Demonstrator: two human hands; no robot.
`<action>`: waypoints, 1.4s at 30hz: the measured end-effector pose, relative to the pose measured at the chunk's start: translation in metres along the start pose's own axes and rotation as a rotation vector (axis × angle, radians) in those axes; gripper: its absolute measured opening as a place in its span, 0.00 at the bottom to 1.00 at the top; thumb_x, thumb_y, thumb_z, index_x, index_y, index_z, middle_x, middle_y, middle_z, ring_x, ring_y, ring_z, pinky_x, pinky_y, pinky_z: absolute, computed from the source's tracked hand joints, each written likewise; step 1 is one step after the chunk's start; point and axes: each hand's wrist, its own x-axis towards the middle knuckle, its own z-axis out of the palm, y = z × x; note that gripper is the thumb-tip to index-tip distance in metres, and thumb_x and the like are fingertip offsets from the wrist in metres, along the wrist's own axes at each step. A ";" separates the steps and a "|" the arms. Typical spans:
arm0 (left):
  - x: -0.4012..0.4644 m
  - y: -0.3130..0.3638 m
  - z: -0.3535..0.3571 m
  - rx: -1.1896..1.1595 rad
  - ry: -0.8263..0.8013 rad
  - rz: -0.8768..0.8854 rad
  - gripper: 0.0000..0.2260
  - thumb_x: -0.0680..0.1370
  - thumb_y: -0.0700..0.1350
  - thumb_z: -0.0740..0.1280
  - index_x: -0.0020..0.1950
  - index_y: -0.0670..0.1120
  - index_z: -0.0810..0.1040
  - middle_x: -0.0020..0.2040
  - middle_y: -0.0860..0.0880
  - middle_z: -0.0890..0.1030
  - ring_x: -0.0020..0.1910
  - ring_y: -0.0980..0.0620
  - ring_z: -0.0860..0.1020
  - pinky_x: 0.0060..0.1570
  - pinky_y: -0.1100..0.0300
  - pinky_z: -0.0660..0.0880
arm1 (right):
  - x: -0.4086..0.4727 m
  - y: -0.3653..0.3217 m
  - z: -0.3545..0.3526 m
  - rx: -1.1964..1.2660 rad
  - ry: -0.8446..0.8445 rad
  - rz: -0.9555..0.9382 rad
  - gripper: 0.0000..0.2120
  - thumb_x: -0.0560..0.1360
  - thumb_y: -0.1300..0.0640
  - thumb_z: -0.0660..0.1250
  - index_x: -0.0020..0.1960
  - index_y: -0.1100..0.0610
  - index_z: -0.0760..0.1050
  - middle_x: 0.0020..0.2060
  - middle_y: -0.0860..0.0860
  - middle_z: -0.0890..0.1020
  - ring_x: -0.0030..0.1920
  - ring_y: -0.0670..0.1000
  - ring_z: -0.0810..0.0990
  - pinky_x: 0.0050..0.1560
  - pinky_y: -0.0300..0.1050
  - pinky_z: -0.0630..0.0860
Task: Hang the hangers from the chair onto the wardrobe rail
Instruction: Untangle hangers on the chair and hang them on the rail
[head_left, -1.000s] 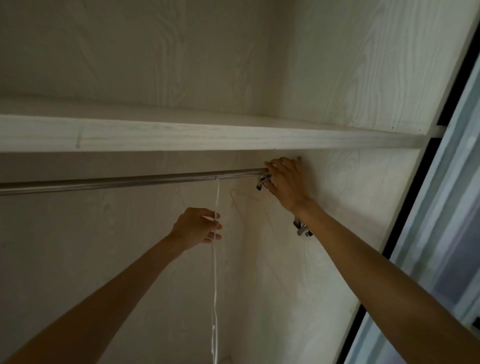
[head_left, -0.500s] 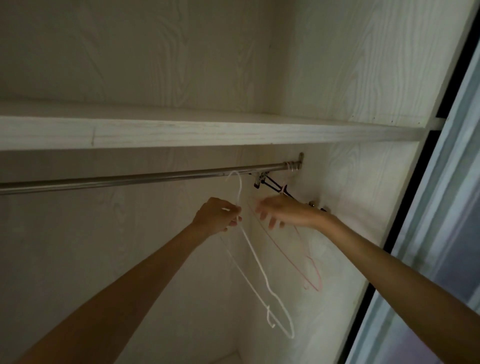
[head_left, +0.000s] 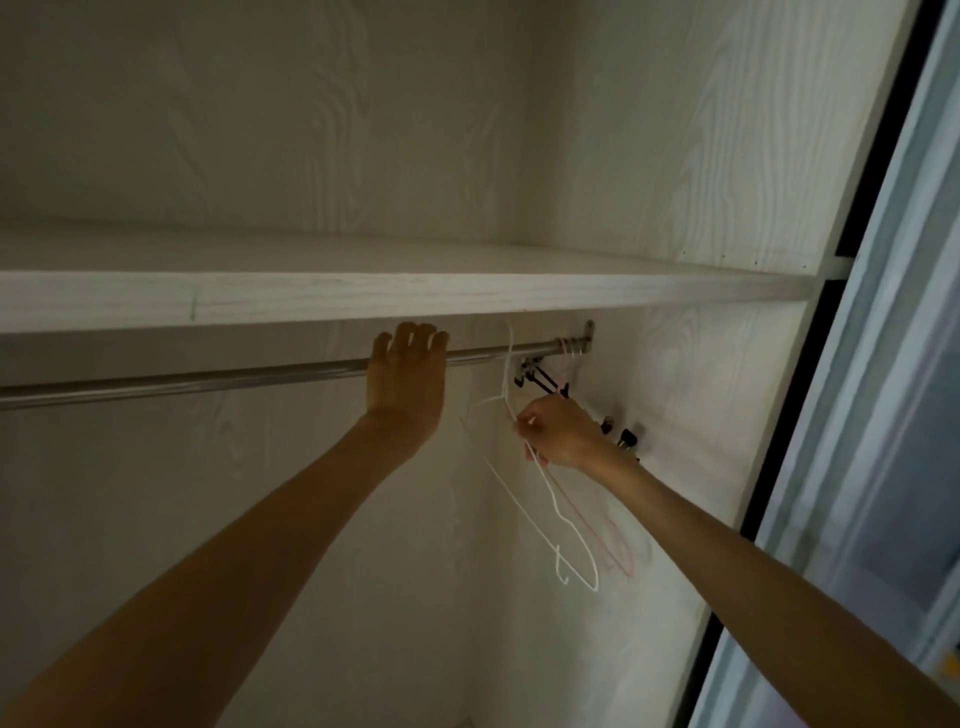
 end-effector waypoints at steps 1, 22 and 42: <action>-0.001 -0.005 0.000 0.066 -0.039 -0.001 0.24 0.78 0.41 0.60 0.74 0.46 0.60 0.71 0.47 0.66 0.71 0.46 0.63 0.71 0.51 0.57 | 0.003 0.003 0.005 -0.023 -0.017 0.030 0.13 0.79 0.53 0.59 0.43 0.56 0.79 0.39 0.54 0.85 0.31 0.47 0.78 0.47 0.47 0.80; 0.000 0.001 -0.001 0.292 -0.088 -0.048 0.19 0.73 0.35 0.66 0.63 0.42 0.71 0.57 0.45 0.74 0.55 0.46 0.73 0.52 0.57 0.70 | 0.073 0.018 -0.021 -0.543 0.394 -0.343 0.22 0.73 0.53 0.69 0.64 0.60 0.72 0.62 0.57 0.75 0.64 0.58 0.71 0.65 0.53 0.63; -0.059 0.029 0.014 0.044 0.095 0.061 0.27 0.74 0.44 0.65 0.72 0.43 0.64 0.74 0.46 0.62 0.72 0.45 0.64 0.70 0.49 0.63 | -0.065 0.051 -0.014 -0.638 0.530 -0.413 0.17 0.62 0.63 0.74 0.50 0.56 0.80 0.46 0.52 0.81 0.47 0.54 0.77 0.49 0.46 0.70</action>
